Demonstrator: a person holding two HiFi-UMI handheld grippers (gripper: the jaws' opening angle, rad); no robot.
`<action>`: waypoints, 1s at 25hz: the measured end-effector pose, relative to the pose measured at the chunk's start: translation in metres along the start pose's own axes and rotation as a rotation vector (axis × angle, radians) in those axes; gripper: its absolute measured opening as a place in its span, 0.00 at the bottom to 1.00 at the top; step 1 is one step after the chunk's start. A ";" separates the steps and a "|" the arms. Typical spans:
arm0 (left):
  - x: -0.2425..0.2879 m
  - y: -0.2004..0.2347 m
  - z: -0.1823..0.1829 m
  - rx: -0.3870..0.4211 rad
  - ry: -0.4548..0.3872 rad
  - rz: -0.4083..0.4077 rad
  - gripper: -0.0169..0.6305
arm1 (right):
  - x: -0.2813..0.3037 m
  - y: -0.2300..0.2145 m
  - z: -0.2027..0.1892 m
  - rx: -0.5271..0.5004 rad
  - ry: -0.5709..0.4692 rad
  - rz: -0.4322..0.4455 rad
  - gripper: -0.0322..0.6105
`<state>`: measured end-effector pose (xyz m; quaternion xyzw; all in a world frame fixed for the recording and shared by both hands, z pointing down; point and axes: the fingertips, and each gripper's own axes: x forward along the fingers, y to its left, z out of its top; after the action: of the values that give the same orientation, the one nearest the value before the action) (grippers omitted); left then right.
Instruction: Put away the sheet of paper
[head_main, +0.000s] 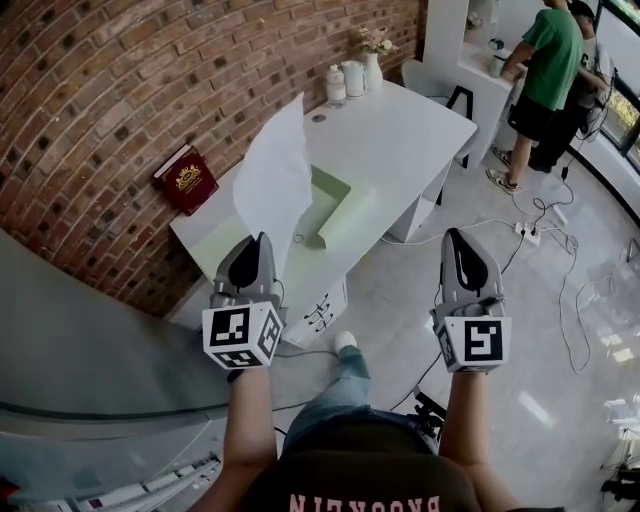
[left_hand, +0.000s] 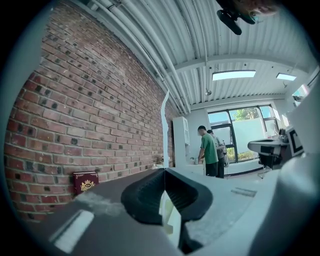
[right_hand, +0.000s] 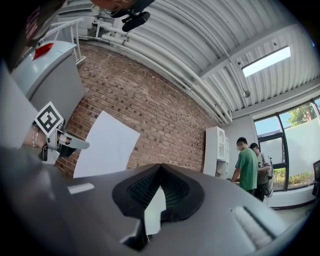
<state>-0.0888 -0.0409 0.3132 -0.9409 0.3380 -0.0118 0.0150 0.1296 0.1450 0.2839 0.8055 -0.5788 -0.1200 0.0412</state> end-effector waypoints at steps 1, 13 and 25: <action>0.010 0.003 -0.002 -0.003 0.003 0.003 0.03 | 0.011 -0.003 -0.002 -0.003 0.005 0.001 0.05; 0.121 0.062 -0.019 -0.027 0.072 0.044 0.03 | 0.167 -0.022 -0.032 -0.006 0.064 0.046 0.05; 0.172 0.111 -0.048 -0.056 0.152 0.037 0.03 | 0.279 0.001 -0.061 -0.020 0.114 0.140 0.05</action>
<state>-0.0282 -0.2374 0.3588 -0.9309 0.3559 -0.0735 -0.0366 0.2272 -0.1231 0.3022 0.7682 -0.6291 -0.0767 0.0904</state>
